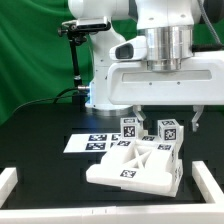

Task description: Assemble chair

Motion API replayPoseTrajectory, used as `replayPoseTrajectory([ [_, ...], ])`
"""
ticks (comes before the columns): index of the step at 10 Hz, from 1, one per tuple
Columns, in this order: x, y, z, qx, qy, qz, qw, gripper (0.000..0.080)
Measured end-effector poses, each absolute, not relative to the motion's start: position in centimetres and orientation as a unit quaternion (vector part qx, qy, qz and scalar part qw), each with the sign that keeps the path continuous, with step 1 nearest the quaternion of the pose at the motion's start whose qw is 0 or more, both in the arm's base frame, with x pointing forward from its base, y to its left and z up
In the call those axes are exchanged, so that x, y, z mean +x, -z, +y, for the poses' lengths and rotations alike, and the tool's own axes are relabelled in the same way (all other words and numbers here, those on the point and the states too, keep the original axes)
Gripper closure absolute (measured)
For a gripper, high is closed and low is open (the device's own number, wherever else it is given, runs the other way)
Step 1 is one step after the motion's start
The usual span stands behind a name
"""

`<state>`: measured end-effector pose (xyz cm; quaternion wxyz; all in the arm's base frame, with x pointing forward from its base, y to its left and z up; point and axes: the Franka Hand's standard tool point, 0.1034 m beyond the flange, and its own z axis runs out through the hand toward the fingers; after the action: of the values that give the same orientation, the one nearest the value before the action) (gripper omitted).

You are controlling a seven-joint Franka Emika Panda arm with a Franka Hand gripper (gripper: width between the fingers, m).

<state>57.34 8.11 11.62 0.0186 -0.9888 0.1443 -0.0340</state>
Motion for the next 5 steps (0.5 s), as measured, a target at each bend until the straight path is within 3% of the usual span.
replayPoseTrajectory([
  [1,57.40,-11.65,8.15,-0.992,0.036,0.116,0.016,0.0151],
  [2,58.15,-11.98,8.75,-0.998,0.063,0.000,0.001,0.0151],
  [3,58.04,-11.88,8.88,-0.997,0.061,0.040,0.007,0.0151],
  [4,58.07,-11.89,8.73,-0.997,0.061,0.039,0.006,0.0283],
  [5,58.07,-11.89,8.77,-0.996,0.061,0.063,0.008,0.0283],
])
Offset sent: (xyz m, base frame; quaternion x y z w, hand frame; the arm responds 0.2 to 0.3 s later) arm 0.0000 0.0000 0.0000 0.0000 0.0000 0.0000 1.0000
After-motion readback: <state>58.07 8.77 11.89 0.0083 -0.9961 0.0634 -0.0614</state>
